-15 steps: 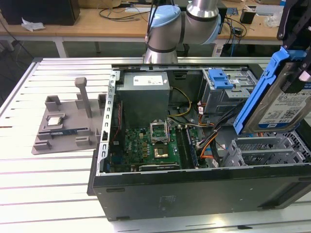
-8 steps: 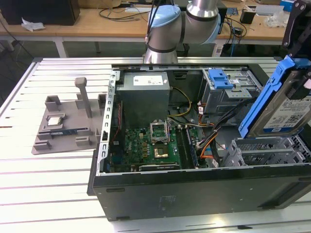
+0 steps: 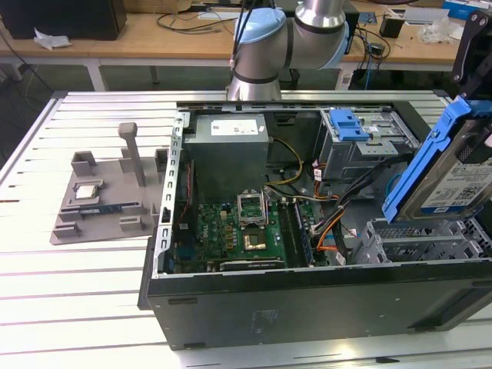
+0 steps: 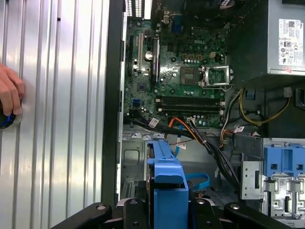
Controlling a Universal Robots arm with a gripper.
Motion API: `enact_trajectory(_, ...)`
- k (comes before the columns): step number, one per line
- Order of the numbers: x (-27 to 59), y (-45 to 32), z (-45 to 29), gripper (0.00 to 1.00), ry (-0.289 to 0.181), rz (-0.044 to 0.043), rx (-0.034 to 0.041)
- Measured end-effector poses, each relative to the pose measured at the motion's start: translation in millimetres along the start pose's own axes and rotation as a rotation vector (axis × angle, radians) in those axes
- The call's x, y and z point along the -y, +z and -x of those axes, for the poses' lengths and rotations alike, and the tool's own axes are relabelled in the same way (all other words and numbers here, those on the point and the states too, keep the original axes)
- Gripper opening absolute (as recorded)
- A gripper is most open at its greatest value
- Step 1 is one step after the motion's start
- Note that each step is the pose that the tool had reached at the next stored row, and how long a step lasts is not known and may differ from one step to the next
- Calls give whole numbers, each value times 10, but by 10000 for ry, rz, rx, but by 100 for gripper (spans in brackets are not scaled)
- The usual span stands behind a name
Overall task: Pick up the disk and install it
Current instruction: 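Pick up the disk, then insert the disk into the insertion slot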
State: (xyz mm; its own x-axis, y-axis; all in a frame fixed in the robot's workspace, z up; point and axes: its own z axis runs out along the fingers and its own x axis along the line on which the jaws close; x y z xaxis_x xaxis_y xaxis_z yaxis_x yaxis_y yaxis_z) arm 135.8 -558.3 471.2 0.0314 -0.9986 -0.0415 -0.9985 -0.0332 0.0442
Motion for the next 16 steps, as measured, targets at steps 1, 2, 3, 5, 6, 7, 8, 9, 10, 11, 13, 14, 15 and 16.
enact_trajectory(1, 0, 0, 0, 37, 0, 0, 0)
enact_trajectory(2, 1, 0, 0, 37, -1, 0, 1)
enact_trajectory(3, 1, 1, 0, 37, -1, 0, 3)
enact_trajectory(5, 1, 0, 0, 37, -1, 1, 3)
enact_trajectory(6, 1, 0, 0, 37, -1, 0, 3)
enact_trajectory(7, 1, 1, 0, 37, -1, 0, 4)
enact_trajectory(8, 1, 1, 0, 37, -1, 0, 4)
enact_trajectory(9, 1, 0, 0, 37, -1, 0, 4)
enact_trajectory(10, 1, 0, 0, 37, -1, 0, 5)
enact_trajectory(11, 1, 0, 0, 37, -1, 0, 5)
enact_trajectory(13, 1, 0, 0, 37, -1, 0, 6)
enact_trajectory(14, 1, 2, 3, 37, -1, 0, 6)
enact_trajectory(15, 5, 17, 15, 37, -2, 5, 6)
enact_trajectory(16, 9, 55, 18, 37, -1, 19, 10)
